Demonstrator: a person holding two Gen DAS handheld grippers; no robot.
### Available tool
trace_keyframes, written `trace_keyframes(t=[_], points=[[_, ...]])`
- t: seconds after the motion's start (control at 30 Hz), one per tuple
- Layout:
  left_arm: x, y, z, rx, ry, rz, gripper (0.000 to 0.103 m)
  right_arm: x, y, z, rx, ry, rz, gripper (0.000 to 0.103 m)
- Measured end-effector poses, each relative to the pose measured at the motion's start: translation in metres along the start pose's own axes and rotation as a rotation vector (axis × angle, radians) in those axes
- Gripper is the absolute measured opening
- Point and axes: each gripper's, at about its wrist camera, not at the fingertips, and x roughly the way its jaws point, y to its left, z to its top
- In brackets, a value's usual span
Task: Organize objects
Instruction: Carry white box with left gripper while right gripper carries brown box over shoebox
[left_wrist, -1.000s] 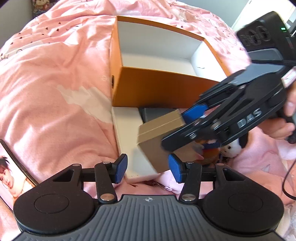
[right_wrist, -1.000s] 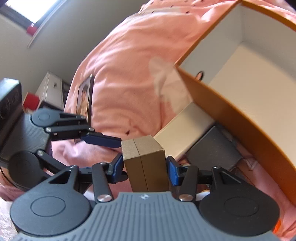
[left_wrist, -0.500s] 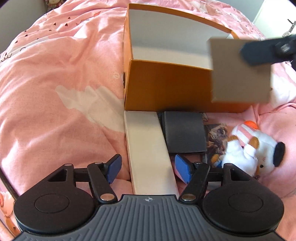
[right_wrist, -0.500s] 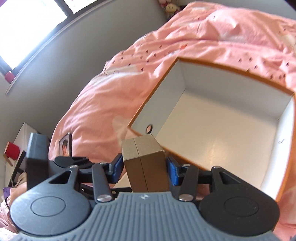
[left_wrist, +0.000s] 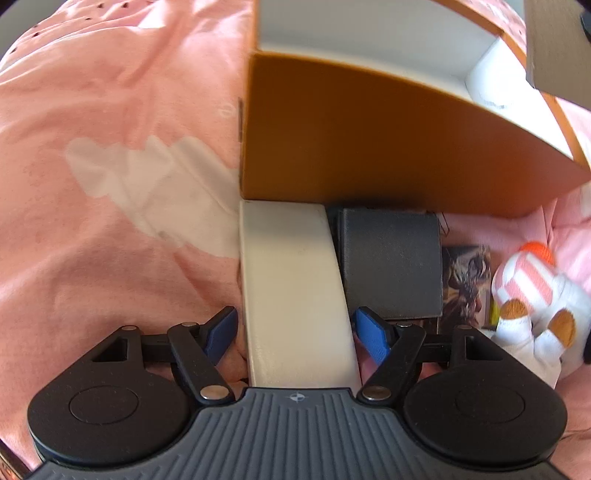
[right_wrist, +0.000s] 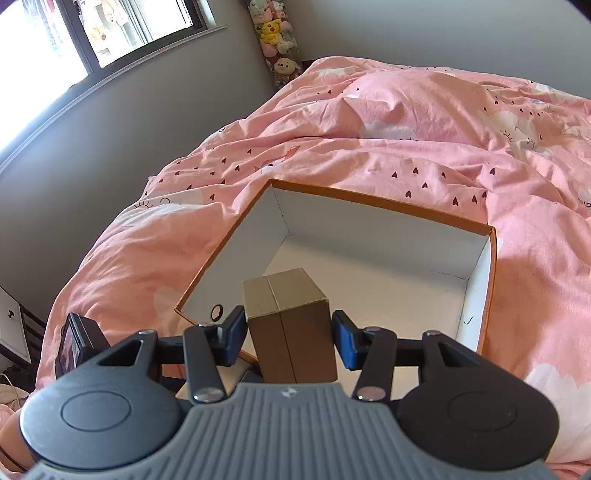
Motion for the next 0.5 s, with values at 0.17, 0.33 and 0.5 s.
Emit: trace_keyframes(t=[0.17,0.33,0.5], points=[[0.005,0.000,0.007,-0.013,0.038,-0.013,0.078,0.006,-0.012,-0.004,0.026,0.004,-0.015,0.052],[0.001,0.001,0.004,-0.031,0.021,-0.005,0.070,0.011,-0.021,-0.007,0.048,0.004,-0.018,0.052],[-0.015,-0.001,-0.008,-0.066,-0.056,0.015,0.069,0.013,-0.023,-0.009,0.063,0.005,-0.014,0.052]])
